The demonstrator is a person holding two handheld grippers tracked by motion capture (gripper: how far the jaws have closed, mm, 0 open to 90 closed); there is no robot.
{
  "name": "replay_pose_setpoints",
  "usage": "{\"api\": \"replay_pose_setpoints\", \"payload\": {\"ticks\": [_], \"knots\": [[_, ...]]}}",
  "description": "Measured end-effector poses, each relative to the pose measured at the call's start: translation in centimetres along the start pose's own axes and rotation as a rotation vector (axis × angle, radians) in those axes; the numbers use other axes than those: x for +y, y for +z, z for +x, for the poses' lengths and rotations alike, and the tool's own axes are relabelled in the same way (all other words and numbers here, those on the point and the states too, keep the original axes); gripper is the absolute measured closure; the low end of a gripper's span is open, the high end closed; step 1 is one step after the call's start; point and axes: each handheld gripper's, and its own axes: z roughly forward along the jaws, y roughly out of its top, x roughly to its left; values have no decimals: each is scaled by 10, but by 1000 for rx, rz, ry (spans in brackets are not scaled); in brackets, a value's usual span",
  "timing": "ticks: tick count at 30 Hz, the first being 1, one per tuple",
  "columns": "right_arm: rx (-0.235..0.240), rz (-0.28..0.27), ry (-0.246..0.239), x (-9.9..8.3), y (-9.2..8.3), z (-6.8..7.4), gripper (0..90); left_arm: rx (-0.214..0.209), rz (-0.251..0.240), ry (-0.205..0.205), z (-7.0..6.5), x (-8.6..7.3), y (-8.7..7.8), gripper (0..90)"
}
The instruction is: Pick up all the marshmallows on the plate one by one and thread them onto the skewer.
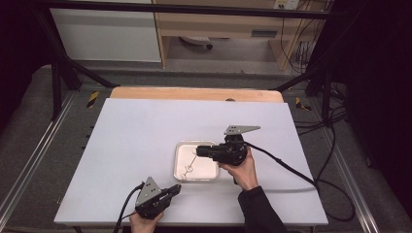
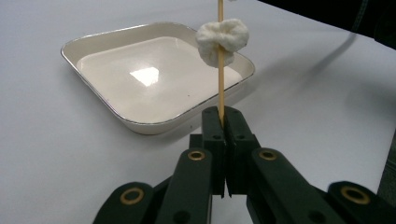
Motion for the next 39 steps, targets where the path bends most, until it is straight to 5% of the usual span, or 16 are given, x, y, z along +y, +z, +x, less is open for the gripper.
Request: {"api": "replay_pose_setpoints", "payload": {"ticks": [21,30,39], "knots": [[106,-21,117,-13,6,-6,841,5,5,34,-4,0,0,886],[154,-37,108,-18,8,-1,849,4,14,48,-6,0,2,887],[142,-42,84,-24,10,1,850,9,25,44,-6,0,3,887]]}}
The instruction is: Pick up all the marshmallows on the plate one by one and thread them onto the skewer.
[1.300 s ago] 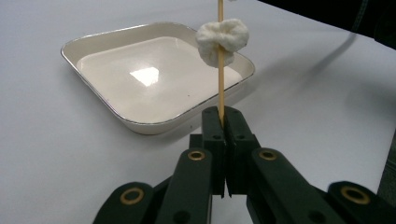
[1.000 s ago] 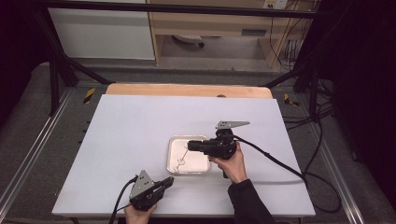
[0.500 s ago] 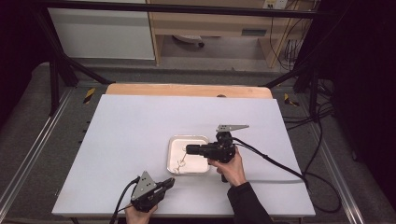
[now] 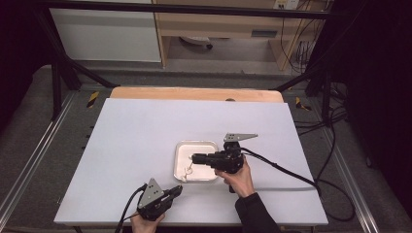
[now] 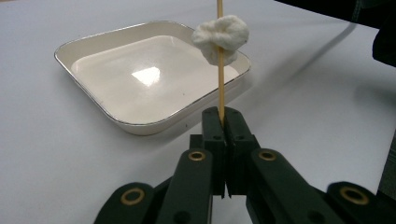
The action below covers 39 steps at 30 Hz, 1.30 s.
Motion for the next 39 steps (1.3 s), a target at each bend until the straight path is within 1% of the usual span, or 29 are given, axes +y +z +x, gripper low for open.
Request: {"api": "replay_pose_setpoints", "payload": {"ticks": [5,9,16,20,26,29,36,37,38,39], "knots": [[-8,-5,-14,-4,1,2,851,7,12,3,-1,-1,1,887],[-4,-6,-26,-7,2,3,852,9,11,3,-1,-1,1,887],[-29,-7,-61,-10,3,5,851,14,21,3,-2,-1,3,887],[-31,1,-63,-12,4,6,851,13,32,10,-2,-1,4,887],[-42,11,-70,-15,5,6,853,15,39,7,-2,-1,5,887],[-38,11,-62,-16,6,5,854,14,39,7,-2,-1,5,887],[-33,36,-54,-21,11,4,856,9,31,8,-2,-2,5,887],[-33,42,-53,-21,11,3,856,4,14,6,-2,-2,4,887],[-33,68,-53,-22,12,3,855,-10,-2,-3,-2,-1,3,887],[-30,91,-53,-26,16,3,854,-8,9,-5,-1,0,4,886]]}}
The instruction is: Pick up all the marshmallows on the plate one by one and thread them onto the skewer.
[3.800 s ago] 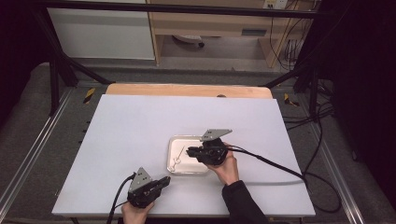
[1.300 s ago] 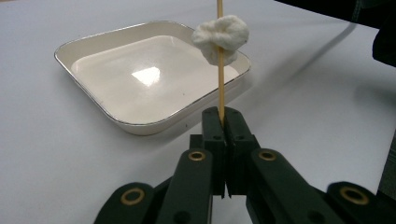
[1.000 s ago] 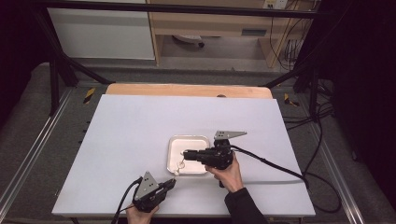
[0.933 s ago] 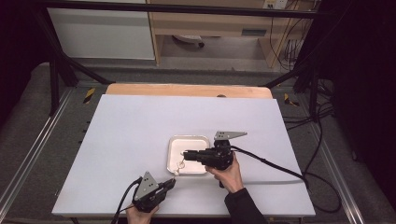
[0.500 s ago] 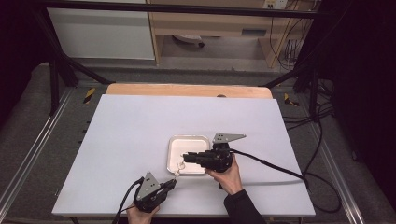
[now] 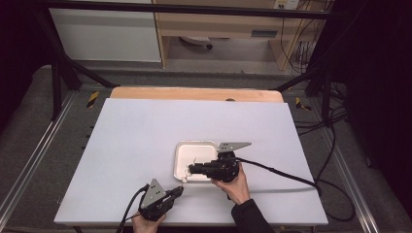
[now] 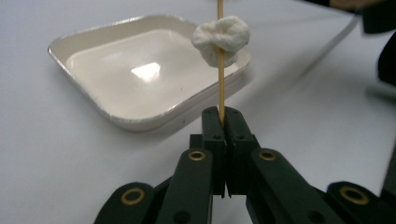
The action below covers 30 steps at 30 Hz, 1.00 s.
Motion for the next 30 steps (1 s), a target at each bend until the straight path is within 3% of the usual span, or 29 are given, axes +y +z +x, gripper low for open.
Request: {"api": "replay_pose_setpoints", "payload": {"ticks": [1,3,5,6,8,11,15,19,21,30], "knots": [[0,13,5,-3,3,0,852,6,18,-1,0,0,2,886],[-16,22,0,-3,4,-2,846,22,5,12,-2,0,1,886],[-3,18,6,-1,3,-1,827,10,-6,-11,1,-1,0,886],[-9,19,7,-1,3,-1,787,9,-1,-22,2,0,0,886],[-52,10,7,-1,2,-1,590,11,-17,-18,1,-1,-1,885],[-82,-18,-24,1,-1,2,457,11,-24,-34,3,-1,-2,885],[-145,-33,-101,3,-10,4,333,6,-27,-40,4,-1,-3,885],[-194,-28,-149,3,-14,6,257,19,-15,-49,4,-1,-2,885],[-200,-28,-160,3,-16,7,222,15,-13,-69,7,-1,-2,885],[-296,-34,-195,0,-30,5,121,18,-33,-75,10,0,-9,885]]}}
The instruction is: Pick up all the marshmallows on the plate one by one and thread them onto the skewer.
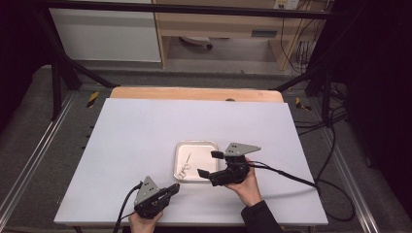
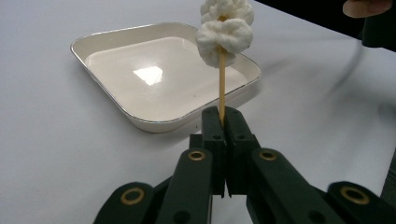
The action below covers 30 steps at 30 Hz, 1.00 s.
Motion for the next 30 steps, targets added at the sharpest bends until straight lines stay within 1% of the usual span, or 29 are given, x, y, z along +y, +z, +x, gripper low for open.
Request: {"api": "replay_pose_setpoints", "payload": {"ticks": [5,7,10,11,13,18,21,23,24,28,30], "knots": [[-81,17,1,-9,-12,-12,63,3,0,-5,1,2,-1,884],[-112,41,-7,-14,-17,-17,44,7,6,-5,2,4,-2,884],[-157,75,-5,-21,-24,-24,20,7,6,-8,3,6,-3,884],[-166,78,0,-23,-27,-27,19,7,9,-7,3,7,-3,884],[-196,105,2,-28,-32,-31,8,10,13,-4,3,9,-4,884],[-232,118,36,-42,-45,-42,7,20,29,-3,7,15,-7,884],[-260,140,31,-49,-51,-47,7,21,32,0,9,20,-9,883],[-274,162,19,-53,-55,-51,7,27,43,8,10,23,-9,883],[-279,169,21,-56,-57,-52,6,27,50,12,10,24,-9,883],[-288,162,45,-63,-67,-57,7,28,74,27,11,29,-5,883],[-303,173,39,-66,-71,-59,6,26,82,33,11,31,-4,883]]}}
